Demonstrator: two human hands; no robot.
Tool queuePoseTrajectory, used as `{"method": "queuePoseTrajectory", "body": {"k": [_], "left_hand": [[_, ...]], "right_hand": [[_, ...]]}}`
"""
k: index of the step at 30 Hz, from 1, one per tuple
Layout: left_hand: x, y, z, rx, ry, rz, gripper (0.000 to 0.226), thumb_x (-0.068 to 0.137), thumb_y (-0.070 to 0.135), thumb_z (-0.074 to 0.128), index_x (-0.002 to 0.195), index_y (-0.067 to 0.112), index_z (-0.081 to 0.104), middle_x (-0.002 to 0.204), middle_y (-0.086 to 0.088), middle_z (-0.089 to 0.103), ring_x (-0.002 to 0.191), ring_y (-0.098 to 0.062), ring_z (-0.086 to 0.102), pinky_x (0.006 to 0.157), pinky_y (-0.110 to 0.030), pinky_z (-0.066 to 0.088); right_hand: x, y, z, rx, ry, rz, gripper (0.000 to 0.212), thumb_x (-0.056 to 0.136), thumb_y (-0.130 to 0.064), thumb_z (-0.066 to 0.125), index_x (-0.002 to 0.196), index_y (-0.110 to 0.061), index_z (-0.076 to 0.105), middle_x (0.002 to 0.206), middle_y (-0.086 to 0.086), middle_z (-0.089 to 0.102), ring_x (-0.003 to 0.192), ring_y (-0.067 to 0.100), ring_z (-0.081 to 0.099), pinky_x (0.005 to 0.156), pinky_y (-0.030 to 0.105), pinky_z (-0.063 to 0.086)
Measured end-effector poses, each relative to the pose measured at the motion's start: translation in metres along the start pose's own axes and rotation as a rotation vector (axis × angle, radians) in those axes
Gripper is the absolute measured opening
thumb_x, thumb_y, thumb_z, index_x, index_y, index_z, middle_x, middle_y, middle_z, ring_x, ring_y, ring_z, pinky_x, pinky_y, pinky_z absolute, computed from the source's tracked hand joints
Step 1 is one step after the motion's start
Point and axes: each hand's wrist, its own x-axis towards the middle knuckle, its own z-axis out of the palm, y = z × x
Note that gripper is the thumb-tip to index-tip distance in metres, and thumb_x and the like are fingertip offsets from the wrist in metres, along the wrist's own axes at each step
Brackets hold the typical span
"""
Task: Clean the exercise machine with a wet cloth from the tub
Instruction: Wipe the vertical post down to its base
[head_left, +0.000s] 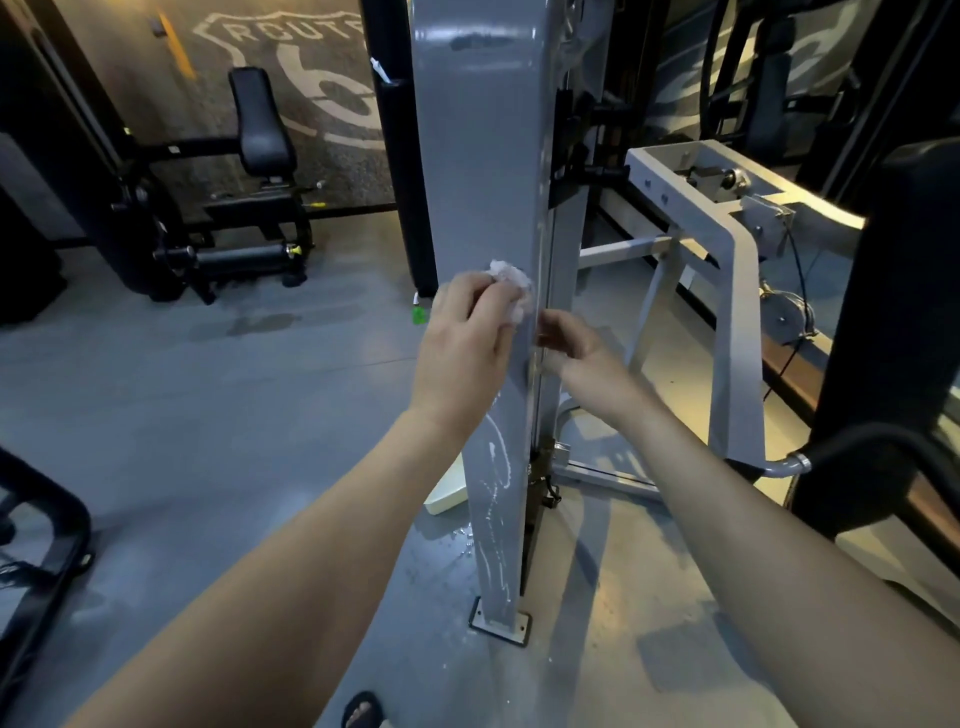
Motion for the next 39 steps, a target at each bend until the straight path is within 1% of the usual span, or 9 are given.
{"method": "queuePoseTrajectory", "body": {"k": [4,10,15,18,21,24,28,33,39], "left_hand": [[-0.044,-0.015,0.032,0.002,0.007,0.079,0.024,0.088,-0.007,0.066,0.108,0.006,0.069,0.109,-0.015,0.064,0.093,-0.033,0.056,0.089,-0.034,0.047],[-0.117,-0.025,0.060,-0.017,-0.269,-0.114,0.022,0.086,-0.001,0.068,0.107,0.004,0.069,0.105,-0.014,0.062,0.095,-0.033,0.056,0.083,-0.043,0.052],[-0.088,-0.023,0.044,-0.112,-0.055,-0.247,0.023,0.089,0.013,0.056,0.101,0.004,0.073,0.105,-0.012,0.065,0.099,-0.022,0.054,0.090,-0.017,0.039],[-0.103,-0.023,0.055,-0.077,-0.098,-0.256,0.017,0.090,0.010,0.053,0.095,0.007,0.069,0.101,-0.009,0.062,0.095,-0.023,0.052,0.085,-0.024,0.044],[-0.128,-0.029,0.066,-0.054,-0.204,-0.301,0.019,0.090,0.010,0.050,0.091,0.005,0.068,0.098,-0.013,0.061,0.090,-0.031,0.057,0.078,-0.041,0.052],[-0.122,-0.033,0.061,-0.080,-0.230,-0.363,0.012,0.091,0.002,0.062,0.095,0.005,0.072,0.101,-0.012,0.063,0.094,-0.032,0.059,0.083,-0.036,0.052],[-0.113,-0.037,0.059,-0.100,-0.128,-0.344,0.012,0.089,0.004,0.060,0.095,0.004,0.071,0.101,-0.013,0.063,0.095,-0.025,0.055,0.084,-0.026,0.045],[-0.149,-0.039,0.067,-0.061,-0.309,-0.522,0.025,0.090,0.015,0.048,0.082,0.007,0.070,0.096,-0.008,0.061,0.091,-0.034,0.061,0.074,-0.031,0.046],[-0.081,-0.016,0.053,-0.130,0.061,-0.433,0.014,0.082,-0.003,0.069,0.094,0.004,0.067,0.105,-0.008,0.058,0.093,-0.021,0.055,0.085,-0.015,0.042]], "right_hand": [[-0.004,0.009,0.005,-0.045,-0.025,0.022,0.070,0.080,-0.019,0.056,0.148,-0.032,0.047,0.139,-0.014,0.060,0.131,0.005,0.054,0.116,0.041,0.042],[-0.015,0.023,0.019,-0.058,-0.038,0.079,0.074,0.080,-0.012,0.054,0.151,-0.030,0.044,0.138,-0.017,0.062,0.129,-0.001,0.055,0.117,0.036,0.041],[-0.017,0.031,0.023,-0.053,-0.005,0.077,0.072,0.084,-0.006,0.053,0.152,-0.029,0.044,0.139,-0.014,0.062,0.131,0.000,0.054,0.116,0.035,0.042],[-0.014,0.034,0.029,-0.001,0.020,0.088,0.073,0.075,-0.006,0.051,0.145,-0.027,0.052,0.131,-0.015,0.066,0.125,0.000,0.058,0.111,0.041,0.048],[-0.012,0.033,0.032,-0.011,0.068,0.094,0.068,0.083,0.006,0.050,0.141,-0.029,0.054,0.118,-0.025,0.067,0.111,-0.013,0.059,0.100,0.024,0.051],[-0.015,0.034,0.037,0.006,0.101,0.053,0.057,0.089,0.000,0.053,0.139,-0.029,0.056,0.116,-0.026,0.066,0.105,-0.019,0.058,0.085,0.003,0.043],[-0.013,0.039,0.043,0.039,0.143,0.029,0.047,0.089,-0.017,0.063,0.134,-0.033,0.058,0.123,-0.021,0.068,0.116,-0.007,0.060,0.099,0.018,0.045],[-0.012,0.041,0.043,0.046,0.134,0.027,0.045,0.092,-0.021,0.062,0.136,-0.031,0.058,0.125,-0.020,0.068,0.116,-0.004,0.061,0.099,0.023,0.047],[-0.007,0.048,0.038,0.050,0.090,0.018,0.050,0.090,-0.021,0.055,0.140,-0.029,0.054,0.130,-0.015,0.065,0.122,0.001,0.058,0.104,0.027,0.047]]}}
